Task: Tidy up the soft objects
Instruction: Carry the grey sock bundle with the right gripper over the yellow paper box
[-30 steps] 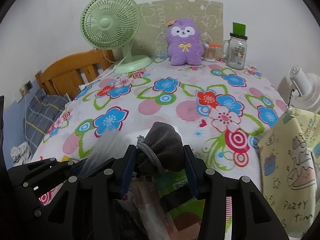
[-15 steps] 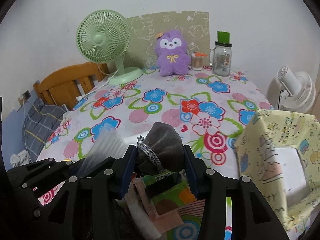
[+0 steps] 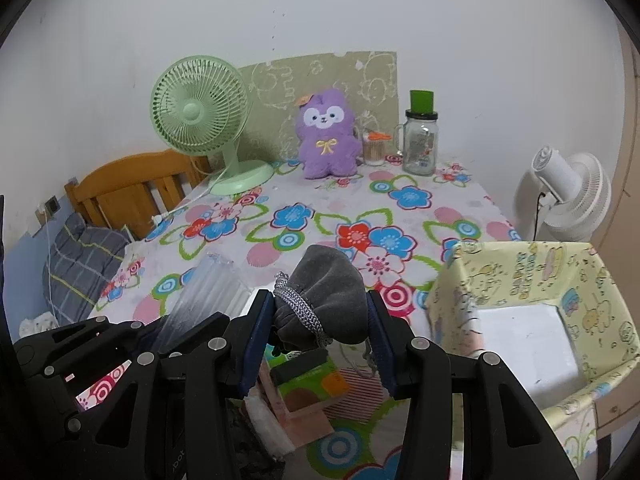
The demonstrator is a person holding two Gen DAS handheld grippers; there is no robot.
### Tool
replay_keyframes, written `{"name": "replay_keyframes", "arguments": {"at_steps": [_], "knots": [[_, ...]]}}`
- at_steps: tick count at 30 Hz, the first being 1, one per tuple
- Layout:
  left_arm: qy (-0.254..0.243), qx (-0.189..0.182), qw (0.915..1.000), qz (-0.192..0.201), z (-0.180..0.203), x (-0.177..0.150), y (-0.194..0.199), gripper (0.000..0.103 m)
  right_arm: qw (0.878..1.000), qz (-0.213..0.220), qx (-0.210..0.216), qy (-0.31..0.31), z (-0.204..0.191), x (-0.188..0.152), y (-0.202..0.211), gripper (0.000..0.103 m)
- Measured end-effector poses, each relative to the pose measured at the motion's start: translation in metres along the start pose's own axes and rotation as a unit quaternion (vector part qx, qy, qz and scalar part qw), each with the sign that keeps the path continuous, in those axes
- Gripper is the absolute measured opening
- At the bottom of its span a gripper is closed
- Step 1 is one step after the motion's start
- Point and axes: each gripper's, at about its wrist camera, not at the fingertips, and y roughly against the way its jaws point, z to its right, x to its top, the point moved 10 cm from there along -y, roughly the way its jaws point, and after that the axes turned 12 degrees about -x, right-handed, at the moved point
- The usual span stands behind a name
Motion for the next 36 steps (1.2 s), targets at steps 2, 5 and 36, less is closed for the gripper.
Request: {"name": "replay_keyframes", "arguments": {"at_steps": [2, 5, 36], "knots": [[-0.003, 0.000, 1.0000, 0.003, 0.006, 0.002, 0.003, 0.009, 1.000, 0.003, -0.001, -0.002, 0.004, 0.001, 0.004, 0.050], [-0.006, -0.001, 1.0000, 0.006, 0.013, 0.005, 0.007, 0.009, 1.000, 0.007, -0.003, -0.005, 0.012, 0.003, 0.012, 0.050], [-0.051, -0.036, 0.9979, 0.021, 0.112, 0.049, 0.008, 0.010, 0.997, 0.034, -0.050, -0.043, 0.110, 0.027, 0.057, 0.050]]}}
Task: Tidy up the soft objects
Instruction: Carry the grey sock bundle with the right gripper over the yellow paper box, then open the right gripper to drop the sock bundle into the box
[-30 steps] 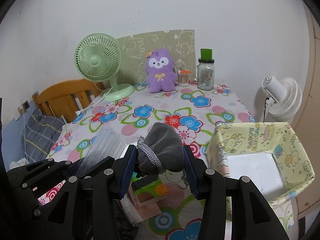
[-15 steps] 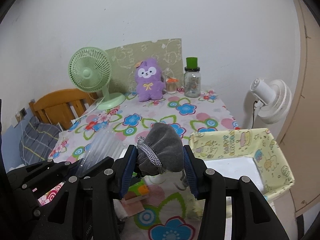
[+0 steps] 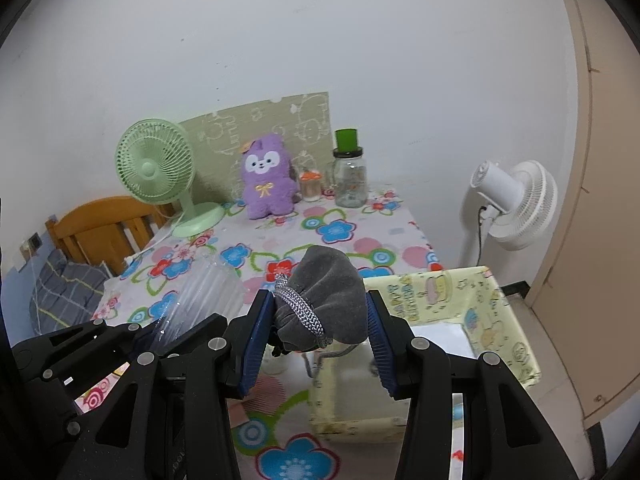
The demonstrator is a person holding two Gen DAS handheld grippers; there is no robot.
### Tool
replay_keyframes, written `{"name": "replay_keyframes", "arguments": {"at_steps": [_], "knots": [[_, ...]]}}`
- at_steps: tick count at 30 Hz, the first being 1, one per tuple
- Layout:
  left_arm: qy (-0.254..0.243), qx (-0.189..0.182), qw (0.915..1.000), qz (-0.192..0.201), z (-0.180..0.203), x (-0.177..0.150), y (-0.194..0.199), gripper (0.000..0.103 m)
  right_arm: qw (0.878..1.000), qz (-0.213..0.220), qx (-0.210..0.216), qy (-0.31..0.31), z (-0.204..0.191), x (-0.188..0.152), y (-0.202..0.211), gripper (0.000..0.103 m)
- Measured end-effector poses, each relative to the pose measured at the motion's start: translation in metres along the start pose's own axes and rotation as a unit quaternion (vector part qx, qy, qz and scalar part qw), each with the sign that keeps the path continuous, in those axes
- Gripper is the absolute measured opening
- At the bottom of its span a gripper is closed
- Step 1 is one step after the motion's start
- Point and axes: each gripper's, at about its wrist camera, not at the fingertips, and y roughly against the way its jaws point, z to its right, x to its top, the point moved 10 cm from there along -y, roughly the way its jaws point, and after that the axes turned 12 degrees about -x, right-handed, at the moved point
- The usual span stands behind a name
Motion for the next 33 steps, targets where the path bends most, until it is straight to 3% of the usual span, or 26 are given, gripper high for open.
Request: {"name": "replay_keyframes", "arguments": {"at_steps": [17, 33], "knots": [[-0.027, -0.057, 0.9978, -0.021, 0.058, 0.015, -0.052, 0.010, 0.999, -0.015, -0.047, -0.021, 0.068, 0.001, -0.025, 0.051], [-0.023, -0.079, 0.9950, -0.055, 0.074, 0.012, -0.106, 0.010, 0.996, -0.052, -0.069, -0.038, 0.102, -0.009, -0.071, 0.051]]}}
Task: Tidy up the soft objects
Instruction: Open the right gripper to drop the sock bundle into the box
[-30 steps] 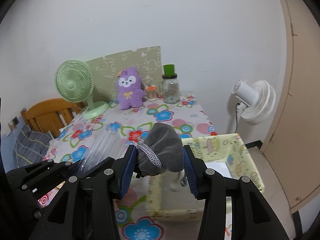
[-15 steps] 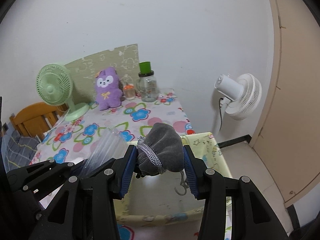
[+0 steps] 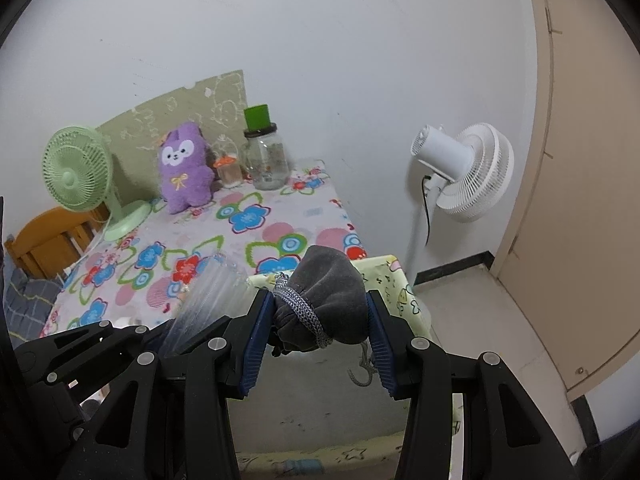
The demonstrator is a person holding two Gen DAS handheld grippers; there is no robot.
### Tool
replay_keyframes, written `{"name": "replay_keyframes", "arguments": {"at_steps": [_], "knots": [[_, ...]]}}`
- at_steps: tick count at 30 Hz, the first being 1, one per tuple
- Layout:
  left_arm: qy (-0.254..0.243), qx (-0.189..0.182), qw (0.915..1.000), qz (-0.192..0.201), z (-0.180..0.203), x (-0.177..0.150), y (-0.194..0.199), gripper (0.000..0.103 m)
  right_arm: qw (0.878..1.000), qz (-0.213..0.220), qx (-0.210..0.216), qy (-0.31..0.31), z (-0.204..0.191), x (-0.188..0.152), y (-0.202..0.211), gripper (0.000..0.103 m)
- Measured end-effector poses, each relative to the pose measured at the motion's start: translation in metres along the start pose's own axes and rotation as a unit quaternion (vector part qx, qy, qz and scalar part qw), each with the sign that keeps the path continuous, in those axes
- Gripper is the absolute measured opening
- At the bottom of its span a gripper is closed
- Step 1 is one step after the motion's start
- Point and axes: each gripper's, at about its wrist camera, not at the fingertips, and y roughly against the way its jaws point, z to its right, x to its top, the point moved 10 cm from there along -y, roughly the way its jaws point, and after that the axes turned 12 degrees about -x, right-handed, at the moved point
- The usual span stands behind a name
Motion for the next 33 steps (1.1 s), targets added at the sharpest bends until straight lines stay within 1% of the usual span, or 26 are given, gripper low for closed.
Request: {"name": "replay_keyframes", "arguments": {"at_steps": [1, 2, 3, 4, 7, 9, 11, 12, 13, 14, 15, 17, 18, 19, 26, 28, 30, 32, 33], "knots": [[0.001, 0.000, 1.0000, -0.003, -0.001, -0.001, -0.003, 0.011, 1.000, -0.004, -0.001, 0.000, 0.001, -0.001, -0.003, 0.051], [0.002, 0.000, 1.0000, -0.007, -0.001, -0.002, -0.007, 0.015, 1.000, -0.008, -0.001, 0.000, 0.001, -0.003, -0.008, 0.051], [0.001, 0.000, 1.0000, -0.009, -0.002, -0.003, -0.009, 0.018, 1.000, -0.013, 0.000, 0.001, 0.001, -0.004, -0.011, 0.051], [0.001, 0.004, 0.9999, -0.010, -0.003, -0.004, -0.011, 0.025, 1.000, -0.016, 0.000, 0.003, 0.001, -0.006, -0.014, 0.051], [0.002, 0.012, 0.9998, -0.016, -0.005, -0.007, -0.016, 0.028, 1.000, -0.020, -0.006, 0.004, 0.002, -0.010, -0.020, 0.051], [0.004, 0.015, 0.9997, -0.019, -0.007, -0.009, -0.017, 0.034, 1.000, -0.025, -0.007, 0.003, 0.002, -0.012, -0.023, 0.051], [0.005, 0.019, 0.9996, -0.020, -0.009, -0.010, -0.017, 0.042, 1.000, -0.027, -0.010, 0.001, 0.003, -0.013, -0.025, 0.052], [0.007, 0.020, 0.9996, -0.020, -0.010, -0.011, -0.017, 0.044, 0.999, -0.029, -0.013, 0.001, 0.004, -0.014, -0.026, 0.054], [0.009, 0.020, 0.9995, -0.022, -0.011, -0.012, -0.016, 0.051, 0.999, -0.030, -0.015, 0.000, 0.005, -0.015, -0.027, 0.055], [0.012, 0.021, 0.9995, -0.022, -0.012, -0.012, -0.016, 0.059, 0.999, -0.031, -0.017, 0.001, 0.005, -0.015, -0.027, 0.062], [0.013, 0.022, 0.9995, -0.021, -0.013, -0.013, -0.015, 0.062, 0.999, -0.030, -0.023, 0.001, 0.006, -0.015, -0.027, 0.070], [0.014, 0.024, 0.9995, -0.017, -0.015, -0.013, -0.012, 0.070, 0.999, -0.023, -0.028, 0.000, 0.007, -0.015, -0.025, 0.080], [0.015, 0.025, 0.9994, -0.016, -0.016, -0.014, -0.011, 0.073, 0.999, -0.023, -0.027, -0.001, 0.007, -0.015, -0.024, 0.081], [0.016, 0.026, 0.9994, -0.016, -0.017, -0.015, -0.010, 0.078, 0.999, -0.024, -0.025, -0.001, 0.006, -0.016, -0.023, 0.081], [0.014, 0.036, 0.9992, -0.013, -0.025, -0.019, 0.002, 0.083, 0.999, -0.027, -0.022, 0.000, -0.002, -0.019, -0.017, 0.082], [0.016, 0.040, 0.9990, -0.013, -0.027, -0.020, 0.008, 0.084, 0.999, -0.025, -0.023, -0.001, -0.004, -0.019, -0.014, 0.085], [0.015, 0.039, 0.9991, -0.009, -0.028, -0.020, 0.013, 0.086, 0.999, -0.021, -0.024, -0.003, -0.006, -0.018, -0.011, 0.090], [0.013, 0.032, 0.9994, -0.003, -0.029, -0.020, 0.018, 0.091, 1.000, -0.017, -0.022, -0.004, -0.008, -0.018, -0.007, 0.091], [0.013, 0.033, 0.9994, -0.001, -0.030, -0.020, 0.020, 0.092, 1.000, -0.016, -0.022, -0.005, -0.009, -0.018, -0.005, 0.091]]}}
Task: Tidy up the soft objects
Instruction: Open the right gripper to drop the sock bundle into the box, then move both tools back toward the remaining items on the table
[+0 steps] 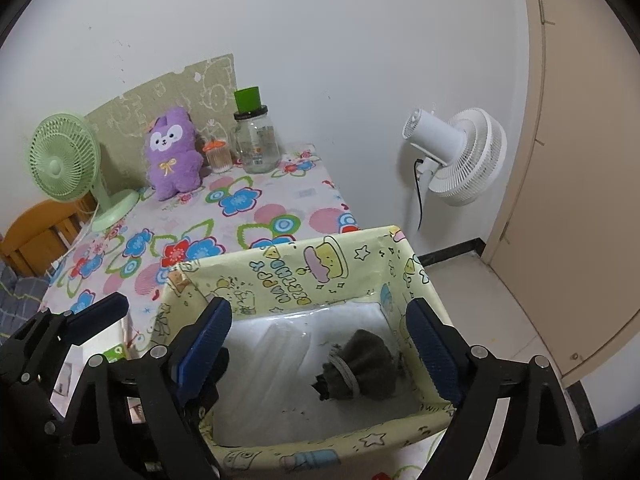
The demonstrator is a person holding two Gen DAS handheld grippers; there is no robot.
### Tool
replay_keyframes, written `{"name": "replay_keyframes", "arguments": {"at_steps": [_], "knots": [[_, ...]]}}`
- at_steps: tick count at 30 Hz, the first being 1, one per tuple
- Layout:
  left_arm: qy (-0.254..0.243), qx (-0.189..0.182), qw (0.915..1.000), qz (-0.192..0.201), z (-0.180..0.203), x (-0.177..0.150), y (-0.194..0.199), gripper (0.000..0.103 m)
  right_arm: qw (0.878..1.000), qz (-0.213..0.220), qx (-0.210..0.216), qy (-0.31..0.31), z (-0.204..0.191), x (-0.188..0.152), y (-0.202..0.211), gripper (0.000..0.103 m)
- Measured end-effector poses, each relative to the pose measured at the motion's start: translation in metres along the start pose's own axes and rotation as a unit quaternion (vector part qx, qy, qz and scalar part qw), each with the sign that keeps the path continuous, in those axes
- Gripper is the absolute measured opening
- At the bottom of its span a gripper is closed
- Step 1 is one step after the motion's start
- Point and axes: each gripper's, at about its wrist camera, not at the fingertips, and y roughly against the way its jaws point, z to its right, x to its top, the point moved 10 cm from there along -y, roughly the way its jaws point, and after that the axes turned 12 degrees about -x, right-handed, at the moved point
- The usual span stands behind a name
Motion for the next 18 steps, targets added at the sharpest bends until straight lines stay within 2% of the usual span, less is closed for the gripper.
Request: {"name": "replay_keyframes", "arguments": {"at_steps": [8, 18], "knots": [[-0.001, 0.009, 0.9999, 0.009, -0.012, -0.004, 0.017, 0.099, 1.000, 0.013, 0.000, 0.008, -0.013, 0.000, 0.016, 0.091], [0.008, 0.026, 0.9993, 0.024, -0.030, -0.011, 0.043, 0.103, 0.999, 0.028, 0.007, 0.016, -0.034, -0.002, 0.035, 0.092]]}}
